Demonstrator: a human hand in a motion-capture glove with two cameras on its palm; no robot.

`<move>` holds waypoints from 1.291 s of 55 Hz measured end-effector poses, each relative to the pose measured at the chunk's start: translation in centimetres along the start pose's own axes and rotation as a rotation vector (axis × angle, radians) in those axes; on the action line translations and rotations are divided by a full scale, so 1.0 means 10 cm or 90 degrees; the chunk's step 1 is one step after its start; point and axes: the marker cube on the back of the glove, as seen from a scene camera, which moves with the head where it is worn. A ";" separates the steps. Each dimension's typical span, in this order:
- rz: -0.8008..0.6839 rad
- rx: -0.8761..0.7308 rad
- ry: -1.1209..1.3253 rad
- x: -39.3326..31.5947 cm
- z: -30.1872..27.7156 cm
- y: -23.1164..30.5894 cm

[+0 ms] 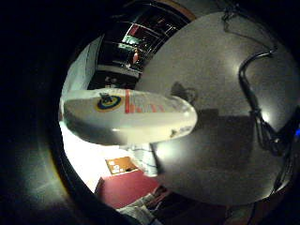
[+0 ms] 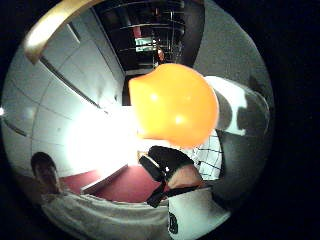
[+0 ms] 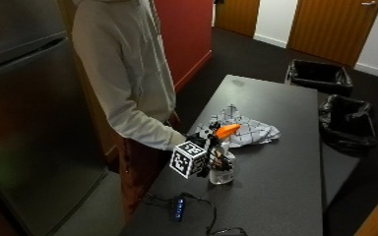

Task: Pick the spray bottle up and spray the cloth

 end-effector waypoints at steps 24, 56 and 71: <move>0.014 -0.015 -0.011 -0.21 0.27 -0.28; -0.028 -0.232 0.189 -0.53 0.96 -0.58; -0.154 -0.328 0.403 -1.57 1.63 -0.63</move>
